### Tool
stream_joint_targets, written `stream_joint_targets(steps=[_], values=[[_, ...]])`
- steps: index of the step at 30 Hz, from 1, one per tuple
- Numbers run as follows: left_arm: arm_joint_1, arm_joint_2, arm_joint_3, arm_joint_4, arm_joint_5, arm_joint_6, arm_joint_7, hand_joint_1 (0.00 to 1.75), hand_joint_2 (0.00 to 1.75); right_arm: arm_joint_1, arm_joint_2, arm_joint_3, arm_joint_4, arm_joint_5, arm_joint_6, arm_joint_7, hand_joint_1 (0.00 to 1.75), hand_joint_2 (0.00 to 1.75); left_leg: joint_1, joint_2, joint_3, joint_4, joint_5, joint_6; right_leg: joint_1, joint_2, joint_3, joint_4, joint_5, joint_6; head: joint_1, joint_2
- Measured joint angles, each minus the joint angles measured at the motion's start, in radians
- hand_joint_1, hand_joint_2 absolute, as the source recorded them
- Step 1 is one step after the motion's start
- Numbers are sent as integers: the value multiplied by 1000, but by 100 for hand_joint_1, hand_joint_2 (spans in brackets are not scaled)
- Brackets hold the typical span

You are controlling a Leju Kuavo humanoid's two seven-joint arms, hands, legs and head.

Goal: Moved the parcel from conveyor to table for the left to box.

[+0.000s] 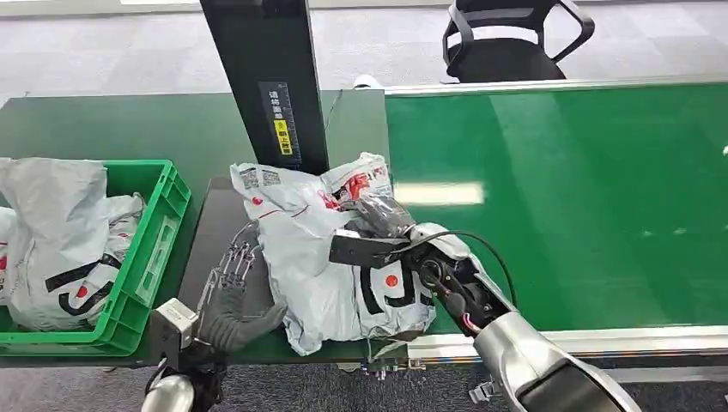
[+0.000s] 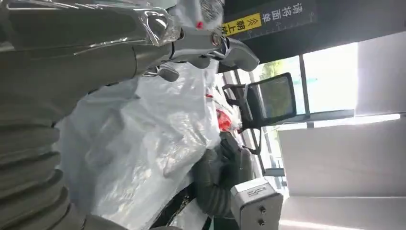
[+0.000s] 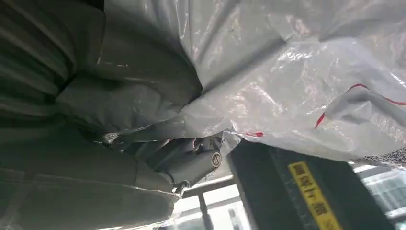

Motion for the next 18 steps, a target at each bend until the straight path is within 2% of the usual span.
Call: stream_joint_targets(steps=[9, 12, 13, 14, 18], values=[[-25, 0, -22, 26, 13, -26, 12, 0, 175, -5, 7, 26, 35, -13, -13, -4, 175, 175, 0, 0, 0, 0, 0, 0, 0, 0, 0, 0, 0, 0, 0, 0], [-40, 0, -31, 34, 16, -26, 16, 0, 175, -17, 8, 31, 60, -8, -52, 20, 175, 175, 0, 0, 0, 0, 0, 0, 0, 0, 0, 0, 0, 0, 0, 0], [-42, 0, -33, 35, 16, -26, 17, 0, 175, -20, 8, 33, 66, -7, -59, 26, 28, 175, 0, 0, 0, 0, 0, 0, 0, 0, 0, 0, 0, 0, 0, 0], [-44, 0, -35, 36, 17, -26, 17, 0, 175, -23, 8, 34, 71, -7, -62, 27, 0, 175, 0, 0, 0, 0, 0, 0, 0, 0, 0, 0, 0, 0, 0, 0], [-50, 0, -40, 43, 17, -26, 18, 0, 175, -30, 9, 43, 89, 11, -86, 60, 0, 175, 0, 0, 0, 0, 0, 0, 0, 0, 0, 0, 0, 0, 0, 0]])
